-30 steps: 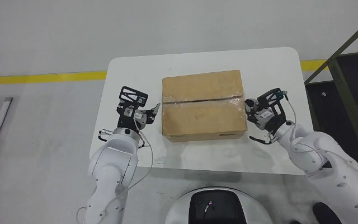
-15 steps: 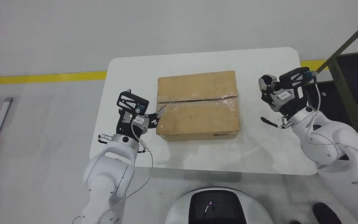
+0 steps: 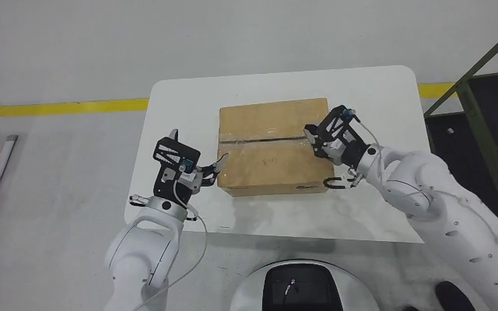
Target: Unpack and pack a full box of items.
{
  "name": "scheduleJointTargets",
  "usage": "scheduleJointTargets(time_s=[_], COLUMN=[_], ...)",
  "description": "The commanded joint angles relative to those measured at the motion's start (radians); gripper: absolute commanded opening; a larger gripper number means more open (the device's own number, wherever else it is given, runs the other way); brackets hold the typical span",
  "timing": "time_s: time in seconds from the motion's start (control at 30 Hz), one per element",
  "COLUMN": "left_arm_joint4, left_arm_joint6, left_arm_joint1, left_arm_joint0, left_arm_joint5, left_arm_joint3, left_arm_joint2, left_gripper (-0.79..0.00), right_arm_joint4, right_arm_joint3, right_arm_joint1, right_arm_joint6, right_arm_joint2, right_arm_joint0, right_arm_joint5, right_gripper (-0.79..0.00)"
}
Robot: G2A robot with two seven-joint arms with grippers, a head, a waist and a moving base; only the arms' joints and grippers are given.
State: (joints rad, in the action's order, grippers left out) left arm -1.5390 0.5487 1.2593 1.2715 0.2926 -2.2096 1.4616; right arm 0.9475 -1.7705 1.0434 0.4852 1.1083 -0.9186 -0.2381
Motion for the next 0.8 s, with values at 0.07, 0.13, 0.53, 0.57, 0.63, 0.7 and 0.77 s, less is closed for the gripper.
scheduleJointTargets(time_s=[0.07,0.13,0.53,0.57,0.63,0.7,0.77], left_arm_joint4=[0.000,0.000,0.000,0.000,0.000,0.000,0.000], left_arm_joint6=[0.000,0.000,0.000,0.000,0.000,0.000,0.000], left_arm_joint1=[0.000,0.000,0.000,0.000,0.000,0.000,0.000], left_arm_joint0=[0.000,0.000,0.000,0.000,0.000,0.000,0.000], left_arm_joint5=[0.000,0.000,0.000,0.000,0.000,0.000,0.000], left_arm_joint3=[0.000,0.000,0.000,0.000,0.000,0.000,0.000], left_arm_joint2=[0.000,0.000,0.000,0.000,0.000,0.000,0.000], left_gripper=[0.000,0.000,0.000,0.000,0.000,0.000,0.000], right_arm_joint4=[0.004,-0.001,0.013,0.013,0.026,0.041,0.061], right_arm_joint3=[0.051,0.063,-0.005,-0.032,-0.086,-0.148,-0.209], right_arm_joint1=[0.011,0.014,0.007,0.004,-0.005,-0.015,-0.024], right_arm_joint6=[0.020,0.019,-0.057,-0.077,-0.096,-0.108,-0.115], right_arm_joint2=[-0.031,-0.032,0.091,0.125,0.195,0.279,0.370], right_arm_joint0=[0.031,0.038,-0.005,-0.020,-0.063,-0.117,-0.181], right_arm_joint5=[0.028,0.030,0.063,0.078,0.093,0.105,0.119], right_gripper=[-0.785,-0.785,-0.785,-0.785,-0.785,-0.785,-0.785])
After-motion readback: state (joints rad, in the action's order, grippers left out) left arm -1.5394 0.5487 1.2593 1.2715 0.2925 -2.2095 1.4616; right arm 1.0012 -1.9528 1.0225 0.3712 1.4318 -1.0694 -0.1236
